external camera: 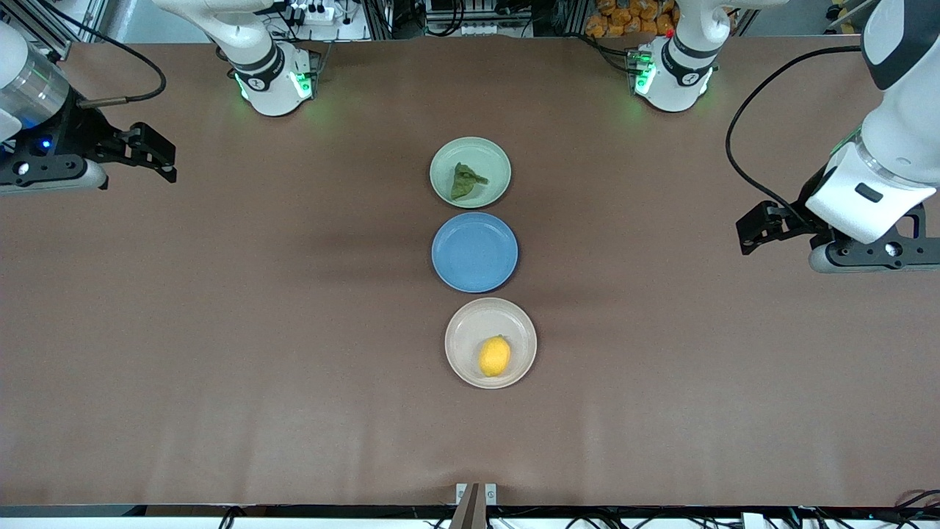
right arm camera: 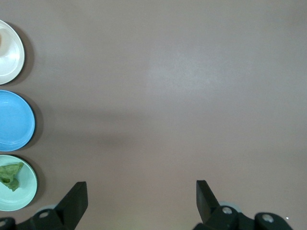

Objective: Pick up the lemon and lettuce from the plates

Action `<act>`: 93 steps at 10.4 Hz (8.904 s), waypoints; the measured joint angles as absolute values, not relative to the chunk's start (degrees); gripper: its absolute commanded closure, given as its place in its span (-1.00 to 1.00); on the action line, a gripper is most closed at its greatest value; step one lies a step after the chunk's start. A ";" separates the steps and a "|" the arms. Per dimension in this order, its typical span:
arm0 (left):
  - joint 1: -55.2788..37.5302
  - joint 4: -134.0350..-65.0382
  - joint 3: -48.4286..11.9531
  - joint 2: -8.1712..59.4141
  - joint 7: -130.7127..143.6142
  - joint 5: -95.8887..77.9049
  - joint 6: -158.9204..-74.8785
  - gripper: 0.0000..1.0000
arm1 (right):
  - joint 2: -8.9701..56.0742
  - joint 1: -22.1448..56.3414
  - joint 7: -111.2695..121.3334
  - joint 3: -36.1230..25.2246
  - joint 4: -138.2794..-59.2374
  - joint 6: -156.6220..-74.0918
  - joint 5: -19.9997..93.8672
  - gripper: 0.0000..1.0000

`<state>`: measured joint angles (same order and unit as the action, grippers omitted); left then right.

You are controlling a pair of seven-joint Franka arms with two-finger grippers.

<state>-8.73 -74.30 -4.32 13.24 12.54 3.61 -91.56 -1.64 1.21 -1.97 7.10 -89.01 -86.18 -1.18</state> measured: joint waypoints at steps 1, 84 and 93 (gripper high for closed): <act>-8.73 -74.30 -4.32 13.24 12.54 3.56 -91.56 -1.00 | -1.64 1.19 -1.97 7.05 -89.01 -85.96 -1.18 -1.00; -27.07 -74.47 -10.09 58.53 11.25 1.60 -158.82 0.51 | 40.21 27.73 -106.61 35.03 -102.22 -125.51 -28.09 1.00; -19.84 -72.85 -8.00 43.44 11.17 1.60 -128.49 0.49 | 29.84 17.85 -90.02 36.75 -101.63 -123.01 -28.40 1.00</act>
